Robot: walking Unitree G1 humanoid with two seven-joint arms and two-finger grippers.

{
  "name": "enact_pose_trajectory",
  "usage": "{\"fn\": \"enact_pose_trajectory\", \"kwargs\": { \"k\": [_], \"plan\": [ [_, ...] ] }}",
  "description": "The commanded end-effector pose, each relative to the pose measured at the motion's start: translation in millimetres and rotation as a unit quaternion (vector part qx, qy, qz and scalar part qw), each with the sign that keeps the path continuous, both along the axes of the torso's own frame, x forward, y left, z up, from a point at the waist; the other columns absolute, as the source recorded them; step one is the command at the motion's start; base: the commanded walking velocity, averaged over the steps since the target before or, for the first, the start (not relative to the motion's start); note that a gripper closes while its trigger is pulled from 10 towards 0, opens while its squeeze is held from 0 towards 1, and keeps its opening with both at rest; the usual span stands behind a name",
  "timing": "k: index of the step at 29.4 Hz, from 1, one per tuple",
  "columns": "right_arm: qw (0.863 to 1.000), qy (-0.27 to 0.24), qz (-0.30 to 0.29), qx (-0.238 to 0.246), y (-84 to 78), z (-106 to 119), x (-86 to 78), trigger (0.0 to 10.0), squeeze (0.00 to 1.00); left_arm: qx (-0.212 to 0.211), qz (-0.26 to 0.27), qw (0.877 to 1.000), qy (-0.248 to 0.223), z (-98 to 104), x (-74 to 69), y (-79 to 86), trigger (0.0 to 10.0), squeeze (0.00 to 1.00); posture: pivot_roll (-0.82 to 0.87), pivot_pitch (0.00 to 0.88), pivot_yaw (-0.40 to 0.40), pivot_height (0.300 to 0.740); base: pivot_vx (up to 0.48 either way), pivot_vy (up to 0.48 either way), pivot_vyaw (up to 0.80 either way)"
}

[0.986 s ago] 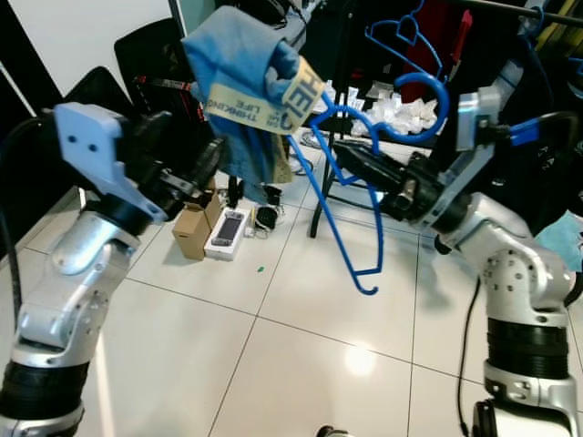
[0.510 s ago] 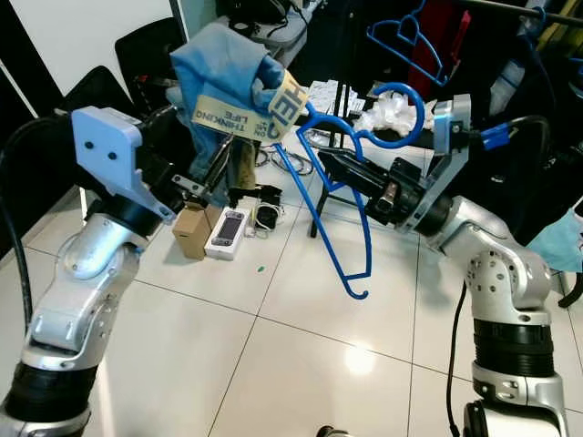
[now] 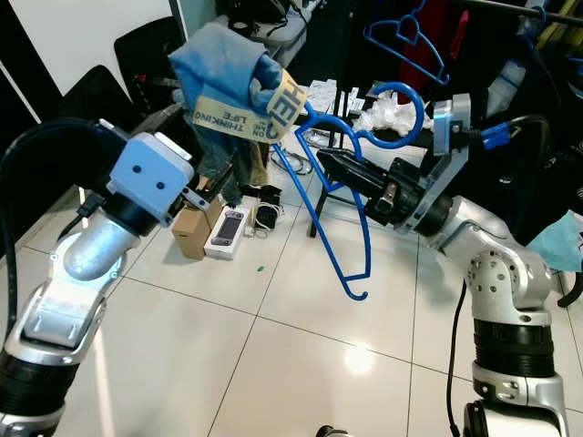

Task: Hang hanger

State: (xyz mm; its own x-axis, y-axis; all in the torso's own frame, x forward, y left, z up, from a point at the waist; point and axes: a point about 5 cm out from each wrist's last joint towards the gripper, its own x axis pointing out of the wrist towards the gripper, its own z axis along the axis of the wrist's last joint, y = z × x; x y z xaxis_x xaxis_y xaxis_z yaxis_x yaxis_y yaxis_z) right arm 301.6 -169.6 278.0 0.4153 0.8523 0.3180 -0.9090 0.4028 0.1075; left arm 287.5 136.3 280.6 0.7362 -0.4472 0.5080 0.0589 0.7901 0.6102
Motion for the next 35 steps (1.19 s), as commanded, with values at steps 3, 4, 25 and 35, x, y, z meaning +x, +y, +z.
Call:
{"fn": "enact_pose_trajectory", "kwargs": {
  "k": [3, 4, 25, 35],
  "plan": [
    [1.000, -0.014, 0.018, 0.003, 4.9, 6, -5.0, 10.0, 0.00, 0.000, 0.005, 1.000, -0.012, -1, -0.7, -5.4, 10.0, 0.00, -0.03, 0.152, -0.027, 0.740, 0.000, 0.000, 0.00],
    [1.000, -0.014, 0.018, 0.003, 4.9, 6, -5.0, 10.0, 0.00, 0.000, 0.005, 1.000, -0.012, -1, -0.7, -5.4, 10.0, 0.00, -0.03, 0.152, -0.027, 0.740, 0.000, 0.000, 0.00],
    [0.999, -0.013, 0.028, 0.008, 10.5, 6, -7.5, 10.0, 0.00, -0.002, 0.040, 0.998, -0.042, 3, 5.7, -5.7, 0.0, 0.00, -0.03, 0.150, -0.023, 0.740, 0.000, 0.000, 0.00],
    [0.997, 0.011, -0.067, -0.027, 14.9, -3, 14.2, 10.0, 0.00, -0.020, 0.021, 0.999, -0.017, -1, 4.5, -7.6, 0.0, 0.00, -0.03, 0.148, -0.027, 0.740, 0.000, 0.000, 0.00]
  ]
}}
